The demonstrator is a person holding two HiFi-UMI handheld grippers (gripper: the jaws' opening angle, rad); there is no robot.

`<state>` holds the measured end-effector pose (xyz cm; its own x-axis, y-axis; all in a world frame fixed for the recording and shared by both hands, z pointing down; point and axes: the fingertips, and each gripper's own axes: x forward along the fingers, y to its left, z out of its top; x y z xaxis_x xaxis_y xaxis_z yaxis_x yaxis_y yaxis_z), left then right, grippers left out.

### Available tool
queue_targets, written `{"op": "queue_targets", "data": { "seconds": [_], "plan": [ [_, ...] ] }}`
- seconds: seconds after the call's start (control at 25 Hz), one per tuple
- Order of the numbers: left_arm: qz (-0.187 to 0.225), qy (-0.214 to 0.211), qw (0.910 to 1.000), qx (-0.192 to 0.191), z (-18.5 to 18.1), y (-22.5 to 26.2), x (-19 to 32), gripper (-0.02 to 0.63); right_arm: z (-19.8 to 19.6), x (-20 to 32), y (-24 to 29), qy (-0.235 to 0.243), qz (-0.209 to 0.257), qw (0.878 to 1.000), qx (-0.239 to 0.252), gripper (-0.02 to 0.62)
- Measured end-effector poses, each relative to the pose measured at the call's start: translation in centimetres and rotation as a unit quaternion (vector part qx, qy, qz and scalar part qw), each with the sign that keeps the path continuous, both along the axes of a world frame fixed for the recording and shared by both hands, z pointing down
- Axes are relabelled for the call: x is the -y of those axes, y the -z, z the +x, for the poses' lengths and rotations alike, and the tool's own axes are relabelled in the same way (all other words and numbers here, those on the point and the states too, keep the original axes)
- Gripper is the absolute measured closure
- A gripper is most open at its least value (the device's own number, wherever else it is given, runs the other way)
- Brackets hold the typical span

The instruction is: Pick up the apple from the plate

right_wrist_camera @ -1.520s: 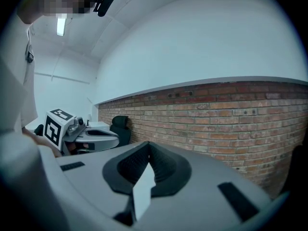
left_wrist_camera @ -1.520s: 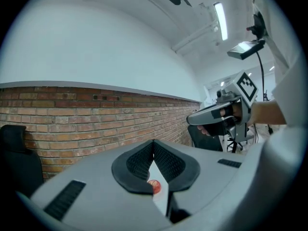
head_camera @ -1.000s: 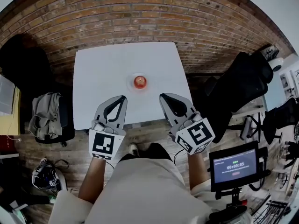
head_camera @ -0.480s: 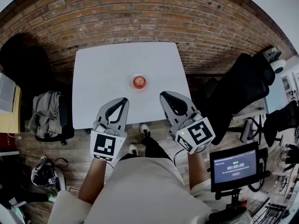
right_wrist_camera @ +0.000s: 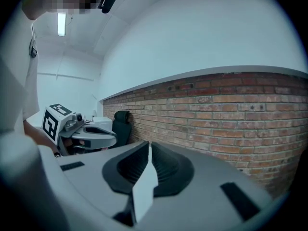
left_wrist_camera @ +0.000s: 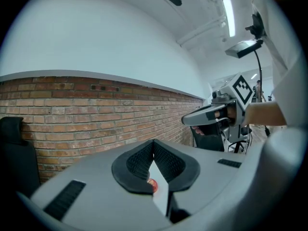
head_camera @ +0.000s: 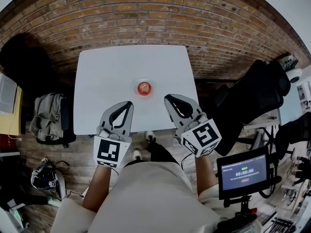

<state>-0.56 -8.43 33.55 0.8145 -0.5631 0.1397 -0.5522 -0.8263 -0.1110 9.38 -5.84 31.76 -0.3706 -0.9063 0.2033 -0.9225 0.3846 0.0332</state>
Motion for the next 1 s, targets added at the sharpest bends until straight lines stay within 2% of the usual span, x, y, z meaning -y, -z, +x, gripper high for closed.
{"op": "queue_targets", "data": {
  "seconds": [0.52, 1.0],
  "plan": [
    [-0.02, 0.036, 0.9991, 0.014, 0.3, -1.0, 2.2, 0.601, 0.1, 4.0, -3.2, 0.055, -0.047, 0.997, -0.009, 0.545],
    [-0.034, 0.056, 0.9977, 0.02, -0.2, -1.9, 3.6, 0.601, -0.2, 6.2, -5.4, 0.078, -0.075, 0.994, -0.013, 0.531]
  ]
}}
